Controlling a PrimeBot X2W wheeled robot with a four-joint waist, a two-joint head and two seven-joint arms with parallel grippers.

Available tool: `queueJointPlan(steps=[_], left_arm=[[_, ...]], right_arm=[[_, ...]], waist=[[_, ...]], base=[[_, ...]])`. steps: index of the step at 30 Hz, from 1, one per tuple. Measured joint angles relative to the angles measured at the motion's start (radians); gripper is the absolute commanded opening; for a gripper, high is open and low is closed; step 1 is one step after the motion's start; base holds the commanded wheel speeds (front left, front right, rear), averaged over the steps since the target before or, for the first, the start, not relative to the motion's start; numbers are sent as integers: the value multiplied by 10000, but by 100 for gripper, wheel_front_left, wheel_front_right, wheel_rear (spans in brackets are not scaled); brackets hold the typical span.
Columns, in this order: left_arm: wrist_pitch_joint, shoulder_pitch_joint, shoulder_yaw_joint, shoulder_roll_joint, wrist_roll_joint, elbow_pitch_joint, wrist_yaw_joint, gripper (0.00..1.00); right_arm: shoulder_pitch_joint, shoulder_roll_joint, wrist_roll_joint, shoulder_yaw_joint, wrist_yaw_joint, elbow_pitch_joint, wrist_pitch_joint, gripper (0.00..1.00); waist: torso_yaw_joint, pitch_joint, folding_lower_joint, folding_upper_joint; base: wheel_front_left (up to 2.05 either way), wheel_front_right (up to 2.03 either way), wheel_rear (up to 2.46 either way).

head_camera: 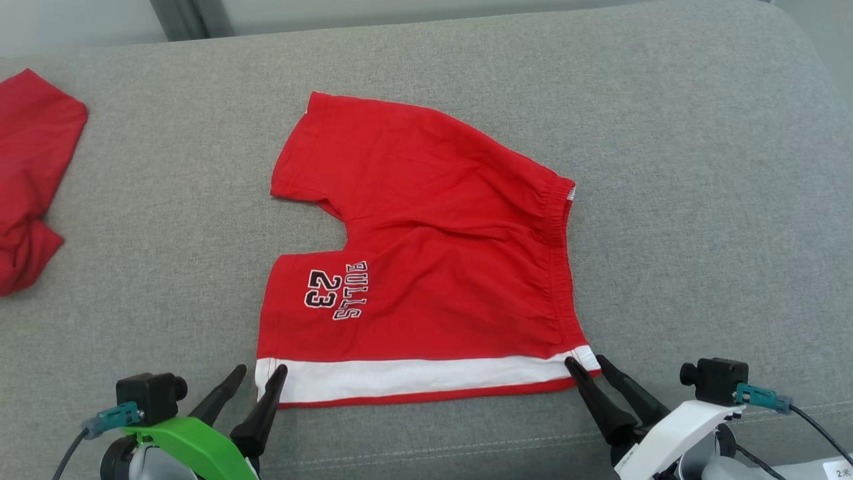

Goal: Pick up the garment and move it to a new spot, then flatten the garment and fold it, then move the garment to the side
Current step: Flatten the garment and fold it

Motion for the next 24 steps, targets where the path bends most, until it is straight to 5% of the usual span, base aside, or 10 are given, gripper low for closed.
queueJointPlan(steps=[24], left_arm=[[826,368,228,-464,-1647,407,71,96]], right_arm=[[-346,-8,966,763,0,-71,600,100]], waist=[[-40,94,0,0]], base=[[0,0,0]])
